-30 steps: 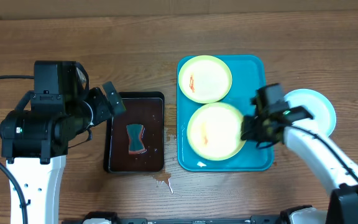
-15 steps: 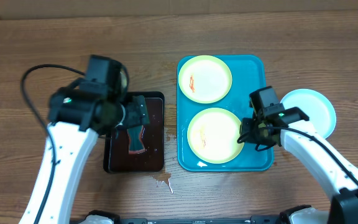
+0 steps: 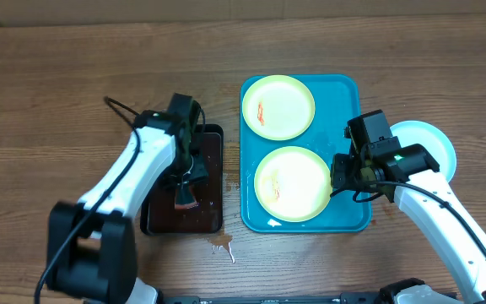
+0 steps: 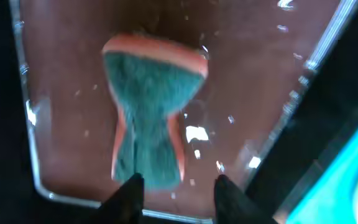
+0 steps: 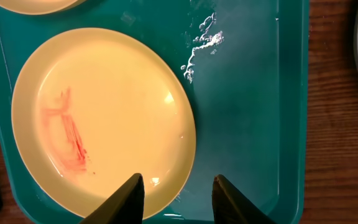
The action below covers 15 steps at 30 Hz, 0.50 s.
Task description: Clean dirty plates on tray and stack at the side
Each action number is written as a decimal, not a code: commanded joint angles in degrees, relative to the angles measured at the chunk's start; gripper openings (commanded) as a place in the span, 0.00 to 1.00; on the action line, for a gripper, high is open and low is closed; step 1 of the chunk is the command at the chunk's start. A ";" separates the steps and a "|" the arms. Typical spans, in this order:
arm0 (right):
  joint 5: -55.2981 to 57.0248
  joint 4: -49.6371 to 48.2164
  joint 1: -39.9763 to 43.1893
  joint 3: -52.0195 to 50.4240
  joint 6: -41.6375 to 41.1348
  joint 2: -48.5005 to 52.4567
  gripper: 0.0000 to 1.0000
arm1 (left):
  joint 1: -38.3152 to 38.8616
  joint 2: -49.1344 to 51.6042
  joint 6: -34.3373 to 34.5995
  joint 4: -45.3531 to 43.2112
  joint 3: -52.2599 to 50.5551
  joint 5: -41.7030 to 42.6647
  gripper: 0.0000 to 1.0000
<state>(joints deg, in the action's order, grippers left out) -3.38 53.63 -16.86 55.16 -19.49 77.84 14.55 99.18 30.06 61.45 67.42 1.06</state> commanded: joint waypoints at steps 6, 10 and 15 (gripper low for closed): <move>0.74 0.04 0.15 0.83 0.17 -0.59 0.38 | 0.11 9.51 4.72 -0.72 -0.20 -9.99 0.29; 0.76 0.09 0.15 0.83 -0.02 -0.59 0.38 | 0.11 10.19 4.28 -1.14 -0.17 -9.55 0.18; 0.81 0.09 0.15 0.83 -0.02 -0.59 0.38 | 0.11 9.88 -0.48 -3.74 -0.07 -6.05 0.04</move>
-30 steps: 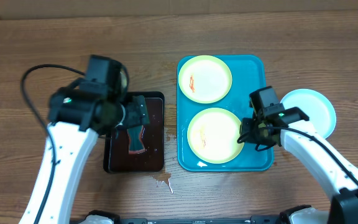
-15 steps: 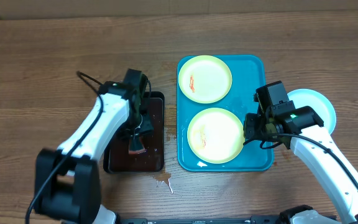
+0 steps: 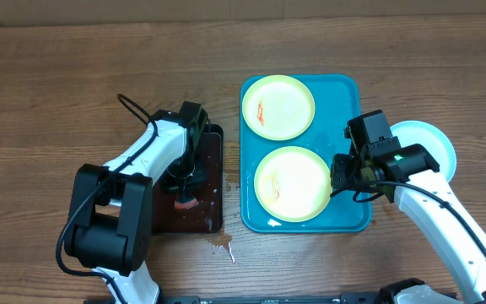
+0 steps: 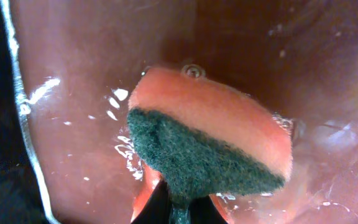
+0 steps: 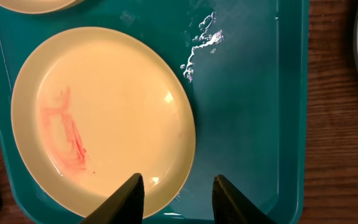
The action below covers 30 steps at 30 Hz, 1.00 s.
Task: Clean dirty plates on tray and stack at the side
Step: 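Carry the sponge with the left gripper onto the lower yellow plate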
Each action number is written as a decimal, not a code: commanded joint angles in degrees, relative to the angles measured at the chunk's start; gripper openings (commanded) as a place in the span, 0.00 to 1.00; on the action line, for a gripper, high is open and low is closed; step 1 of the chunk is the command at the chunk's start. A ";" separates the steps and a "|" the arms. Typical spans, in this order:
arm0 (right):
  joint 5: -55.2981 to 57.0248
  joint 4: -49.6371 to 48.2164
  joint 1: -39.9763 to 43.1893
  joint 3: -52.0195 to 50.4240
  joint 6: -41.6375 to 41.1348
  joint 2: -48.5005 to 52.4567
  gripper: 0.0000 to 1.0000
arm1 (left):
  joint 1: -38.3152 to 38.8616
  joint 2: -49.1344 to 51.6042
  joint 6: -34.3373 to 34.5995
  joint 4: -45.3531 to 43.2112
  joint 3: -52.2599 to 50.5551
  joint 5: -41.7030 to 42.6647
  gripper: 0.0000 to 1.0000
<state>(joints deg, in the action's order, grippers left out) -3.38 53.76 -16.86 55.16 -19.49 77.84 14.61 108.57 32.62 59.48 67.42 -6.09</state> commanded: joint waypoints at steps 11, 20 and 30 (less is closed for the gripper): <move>11.10 1.07 1.86 0.68 -7.89 0.09 0.45 | 0.04 -5.92 -6.21 3.50 5.25 3.10 0.04; -2.93 -1.79 2.73 0.57 3.48 6.45 0.47 | 0.04 -19.23 -7.10 5.22 6.34 3.06 0.04; -2.75 -8.41 2.73 0.17 3.45 15.47 0.47 | 0.04 -20.11 -8.24 6.69 6.34 3.15 0.04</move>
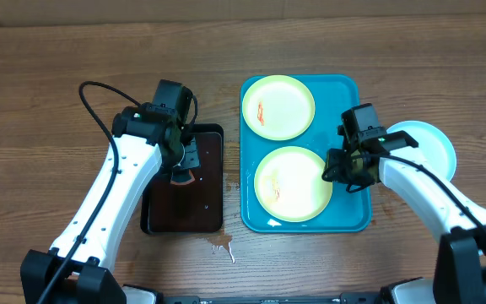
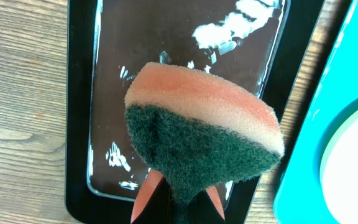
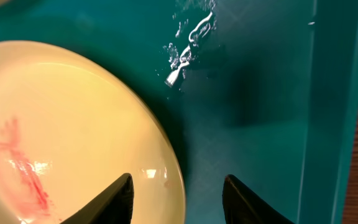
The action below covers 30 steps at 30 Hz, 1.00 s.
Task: Clean dirty plates on tray and stack at the side
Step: 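Carry the sponge with the left gripper onto the lower yellow plate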
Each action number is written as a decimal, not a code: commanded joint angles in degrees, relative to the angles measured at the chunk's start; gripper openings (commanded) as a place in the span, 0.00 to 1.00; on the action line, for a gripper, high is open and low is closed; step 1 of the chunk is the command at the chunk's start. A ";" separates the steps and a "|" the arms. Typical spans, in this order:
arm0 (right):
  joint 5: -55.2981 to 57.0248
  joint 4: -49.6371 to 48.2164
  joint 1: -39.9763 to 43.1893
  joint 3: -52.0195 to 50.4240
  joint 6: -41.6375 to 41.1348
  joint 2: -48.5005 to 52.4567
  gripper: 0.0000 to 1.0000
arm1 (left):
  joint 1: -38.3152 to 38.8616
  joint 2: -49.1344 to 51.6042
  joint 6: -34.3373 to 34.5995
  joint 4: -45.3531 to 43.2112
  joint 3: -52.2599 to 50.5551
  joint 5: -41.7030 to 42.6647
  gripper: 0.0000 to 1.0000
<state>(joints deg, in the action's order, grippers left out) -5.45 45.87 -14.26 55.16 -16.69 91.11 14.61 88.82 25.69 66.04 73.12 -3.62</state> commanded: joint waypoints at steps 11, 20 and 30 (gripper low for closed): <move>-3.82 -2.93 -0.04 -0.83 -0.55 4.44 0.15 | 0.09 -0.35 -3.52 -0.66 0.63 4.11 0.04; -3.32 -4.63 -3.08 -0.98 -0.87 4.50 0.16 | 0.11 -0.35 -4.09 -1.25 0.63 5.16 0.04; -1.49 -7.58 -3.48 -4.52 -1.29 4.81 0.21 | 0.11 -0.35 -4.52 -0.94 0.63 5.20 0.04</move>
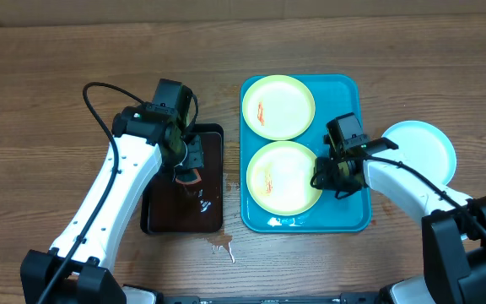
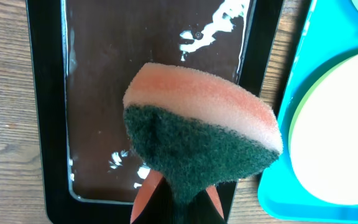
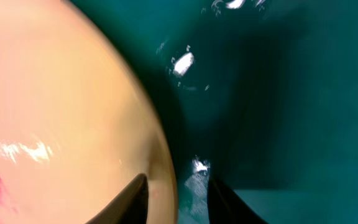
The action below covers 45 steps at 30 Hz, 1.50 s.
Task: Clean dirty plates on tray and stack at the side
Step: 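Carry the sponge with the left gripper onto the lower yellow plate, then scrub the lower yellow plate with the sponge in the left gripper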
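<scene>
My left gripper (image 1: 187,167) is shut on an orange sponge with a green scouring face (image 2: 201,135), held above the black tray of brown water (image 1: 152,221). Two yellow plates lie on the teal tray (image 1: 354,91): the far one (image 1: 278,107) and the near one (image 1: 283,177), both with red smears. My right gripper (image 1: 322,178) is low at the near plate's right edge. In the right wrist view its jaws stand open astride that plate's rim (image 3: 164,155), one finger (image 3: 134,194) over the plate and the other over the wet tray floor.
A light blue plate (image 1: 424,145) sits on the wooden table to the right of the teal tray. A small puddle (image 1: 220,247) lies on the table in front of the black tray. The black tray's rim (image 2: 44,124) nearly touches the teal tray (image 2: 291,93).
My right gripper has dropped lower onto the near plate's right rim and its jaws have narrowed around it. The near plate sits slightly further left. The left gripper holds the sponge much as before.
My left gripper was open over the sponge lying in the brown water, then shut on it in the water. It then held the sponge above the black tray, as now. Meanwhile my right gripper stayed open above the near plate's right edge, then came down onto the rim.
</scene>
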Each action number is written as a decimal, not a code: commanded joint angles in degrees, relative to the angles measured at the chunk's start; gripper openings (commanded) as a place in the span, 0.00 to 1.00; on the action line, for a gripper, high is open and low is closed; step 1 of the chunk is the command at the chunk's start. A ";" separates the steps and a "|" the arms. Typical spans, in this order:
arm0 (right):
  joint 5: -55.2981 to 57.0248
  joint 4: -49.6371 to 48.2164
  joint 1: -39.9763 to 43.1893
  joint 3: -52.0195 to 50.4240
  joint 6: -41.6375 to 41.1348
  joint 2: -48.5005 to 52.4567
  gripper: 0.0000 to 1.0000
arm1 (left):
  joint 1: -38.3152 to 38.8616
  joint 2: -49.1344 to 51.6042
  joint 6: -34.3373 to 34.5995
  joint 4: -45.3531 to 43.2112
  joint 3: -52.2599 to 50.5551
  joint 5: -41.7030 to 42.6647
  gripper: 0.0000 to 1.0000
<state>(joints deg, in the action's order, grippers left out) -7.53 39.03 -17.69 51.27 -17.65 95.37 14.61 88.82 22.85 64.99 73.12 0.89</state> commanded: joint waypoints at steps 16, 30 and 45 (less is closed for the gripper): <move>-0.28 -2.32 -0.04 -0.63 -0.33 0.55 0.04 | 7.91 -0.07 3.63 -9.22 0.59 4.11 0.04; -0.28 -1.05 -0.04 -0.63 -0.33 0.55 0.04 | 20.31 16.65 12.17 -26.56 0.59 10.56 0.04; -0.31 -0.98 -0.04 -0.63 -0.33 0.55 0.04 | 15.10 23.04 22.40 -20.57 1.68 3.15 0.04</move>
<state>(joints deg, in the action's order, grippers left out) -8.64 37.67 -17.69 50.81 -18.17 95.42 32.14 111.13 42.13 44.03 73.56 8.58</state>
